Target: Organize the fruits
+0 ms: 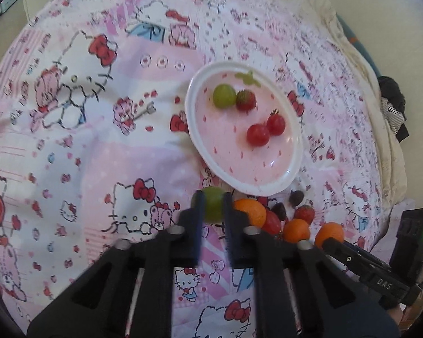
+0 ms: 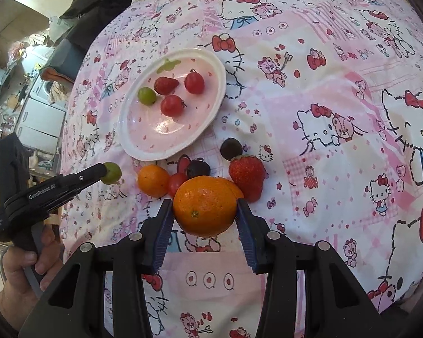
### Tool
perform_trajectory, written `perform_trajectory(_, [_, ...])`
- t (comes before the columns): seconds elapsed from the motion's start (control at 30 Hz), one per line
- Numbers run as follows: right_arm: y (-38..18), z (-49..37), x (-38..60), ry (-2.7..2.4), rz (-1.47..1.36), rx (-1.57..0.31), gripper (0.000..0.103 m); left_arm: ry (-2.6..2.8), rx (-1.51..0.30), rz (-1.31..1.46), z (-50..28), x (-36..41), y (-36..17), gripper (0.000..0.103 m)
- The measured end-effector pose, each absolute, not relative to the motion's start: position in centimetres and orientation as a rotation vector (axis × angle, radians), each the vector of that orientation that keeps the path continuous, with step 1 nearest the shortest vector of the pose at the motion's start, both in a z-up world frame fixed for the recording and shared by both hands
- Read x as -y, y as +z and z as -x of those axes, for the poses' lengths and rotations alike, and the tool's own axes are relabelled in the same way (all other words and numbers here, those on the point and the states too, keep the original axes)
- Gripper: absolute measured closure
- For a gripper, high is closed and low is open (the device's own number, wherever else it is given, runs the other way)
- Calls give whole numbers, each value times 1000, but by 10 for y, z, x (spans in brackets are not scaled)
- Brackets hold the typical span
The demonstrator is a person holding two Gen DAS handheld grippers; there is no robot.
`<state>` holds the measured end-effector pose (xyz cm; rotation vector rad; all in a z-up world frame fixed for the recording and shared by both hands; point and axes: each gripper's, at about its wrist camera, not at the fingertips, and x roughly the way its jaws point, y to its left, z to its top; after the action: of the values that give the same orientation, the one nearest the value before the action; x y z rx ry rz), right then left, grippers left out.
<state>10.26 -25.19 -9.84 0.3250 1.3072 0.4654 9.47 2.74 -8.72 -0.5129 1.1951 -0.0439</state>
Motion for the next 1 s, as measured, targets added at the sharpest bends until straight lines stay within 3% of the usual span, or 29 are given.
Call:
perform_trajectory(0.2, [-92, -104, 251, 480, -338, -1281, 57, -15, -1168, 505, -96, -33, -81, 95])
perform_trajectory(0.27, [-94, -104, 250, 477, -336, -1289, 57, -6, -1185, 519, -97, -35, -88, 84])
perform_trajectory(0.33, [-95, -104, 251, 474, -334, -1294, 57, -3, -1220, 528, -98, -31, -99, 50])
perform_trajectory(0.37, [-96, -104, 251, 473, -332, -1295, 57, -1, -1223, 533, -99, -28, -103, 49])
perform_trajectory(0.67, [-97, -105, 254, 465, -334, -1299, 57, -13, -1317, 566, -110, -11, -139, 54])
perform_trajectory(0.73, [-98, -105, 255, 463, -337, -1299, 57, -49, -1317, 600, -112, -10, -141, 73])
perform_trajectory(0.83, [-97, -107, 255, 461, -337, -1299, 57, -46, -1337, 592, -114, -10, -139, 84])
perform_trajectory(1.0, [-96, -107, 252, 467, -336, -1295, 57, -39, -1320, 622, -107, -22, -133, 87])
